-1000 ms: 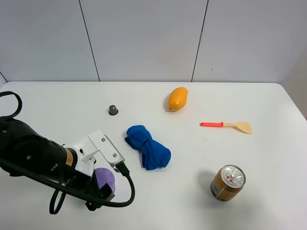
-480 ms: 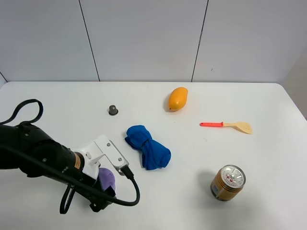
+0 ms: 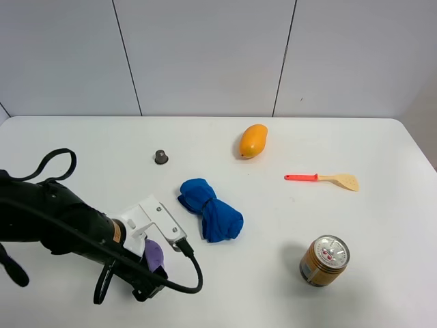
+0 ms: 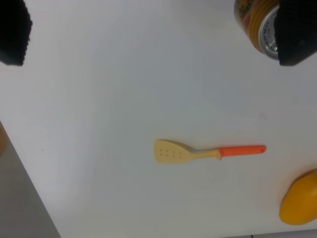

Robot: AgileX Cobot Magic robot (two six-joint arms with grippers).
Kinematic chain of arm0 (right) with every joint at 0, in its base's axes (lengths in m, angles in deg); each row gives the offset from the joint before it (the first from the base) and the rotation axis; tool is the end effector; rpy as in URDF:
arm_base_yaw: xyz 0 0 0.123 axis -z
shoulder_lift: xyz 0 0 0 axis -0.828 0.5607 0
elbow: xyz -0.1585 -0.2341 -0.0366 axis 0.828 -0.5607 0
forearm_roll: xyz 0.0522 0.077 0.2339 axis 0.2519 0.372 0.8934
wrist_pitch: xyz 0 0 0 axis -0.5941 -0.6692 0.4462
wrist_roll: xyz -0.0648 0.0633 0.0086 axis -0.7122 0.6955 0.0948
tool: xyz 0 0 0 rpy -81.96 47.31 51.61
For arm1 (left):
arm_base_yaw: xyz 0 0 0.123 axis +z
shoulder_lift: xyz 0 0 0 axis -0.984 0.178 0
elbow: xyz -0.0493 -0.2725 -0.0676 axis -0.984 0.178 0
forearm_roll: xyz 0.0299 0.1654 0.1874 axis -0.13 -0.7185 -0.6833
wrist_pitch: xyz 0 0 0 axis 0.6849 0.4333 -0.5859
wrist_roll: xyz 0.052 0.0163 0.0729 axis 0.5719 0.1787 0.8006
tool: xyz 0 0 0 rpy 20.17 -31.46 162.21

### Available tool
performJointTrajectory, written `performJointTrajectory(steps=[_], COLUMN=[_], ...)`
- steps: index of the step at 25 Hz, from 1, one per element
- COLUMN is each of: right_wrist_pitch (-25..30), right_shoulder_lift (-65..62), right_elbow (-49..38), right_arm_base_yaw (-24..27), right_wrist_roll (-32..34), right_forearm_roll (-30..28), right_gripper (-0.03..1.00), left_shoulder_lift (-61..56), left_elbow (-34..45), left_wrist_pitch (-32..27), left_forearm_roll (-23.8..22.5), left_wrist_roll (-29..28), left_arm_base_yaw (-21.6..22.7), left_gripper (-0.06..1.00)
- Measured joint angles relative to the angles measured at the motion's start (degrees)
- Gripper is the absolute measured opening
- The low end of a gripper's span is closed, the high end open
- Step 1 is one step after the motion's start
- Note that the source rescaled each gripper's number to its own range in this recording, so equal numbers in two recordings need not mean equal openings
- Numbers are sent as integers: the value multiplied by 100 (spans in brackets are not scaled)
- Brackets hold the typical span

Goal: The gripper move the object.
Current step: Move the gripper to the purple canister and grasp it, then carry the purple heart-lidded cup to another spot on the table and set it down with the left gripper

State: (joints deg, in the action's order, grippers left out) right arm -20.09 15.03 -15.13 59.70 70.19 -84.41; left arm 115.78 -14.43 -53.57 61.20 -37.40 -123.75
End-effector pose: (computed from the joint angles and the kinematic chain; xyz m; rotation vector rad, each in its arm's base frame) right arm -0.0039 -0.0014 0.2747 0.0893 2.0460 -0.0521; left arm 0.1715 -0.1692 0.1144 1.1416 2.5801 -0.2078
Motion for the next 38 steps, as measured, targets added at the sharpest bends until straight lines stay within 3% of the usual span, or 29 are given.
performJointTrajectory(steps=[6, 7, 9, 11, 30, 35, 38], right_wrist_pitch=[0, 0, 0, 0, 0, 0, 0], right_shoulder_lift=[0, 0, 0, 0, 0, 0, 0], right_elbow=[0, 0, 0, 0, 0, 0, 0], right_arm_base_yaw=[0, 0, 0, 0, 0, 0, 0], right_wrist_roll=[0, 0, 0, 0, 0, 0, 0], right_forearm_roll=[0, 0, 0, 0, 0, 0, 0], right_gripper=[100, 100, 100, 100, 100, 100, 100], left_shoulder_lift=[71, 72, 77, 77, -317, -879, -1090], left_elbow=[0, 0, 0, 0, 0, 0, -204], left_wrist_pitch=[22, 22, 22, 22, -15, -367, -931], left_forearm_roll=[-109, -129, -144, -144, -146, -146, -146], left_wrist_roll=[0, 0, 0, 0, 0, 0, -13], left_arm_base_yaw=[0, 0, 0, 0, 0, 0, 0], left_gripper=[98, 89, 55, 1, 1, 1, 1])
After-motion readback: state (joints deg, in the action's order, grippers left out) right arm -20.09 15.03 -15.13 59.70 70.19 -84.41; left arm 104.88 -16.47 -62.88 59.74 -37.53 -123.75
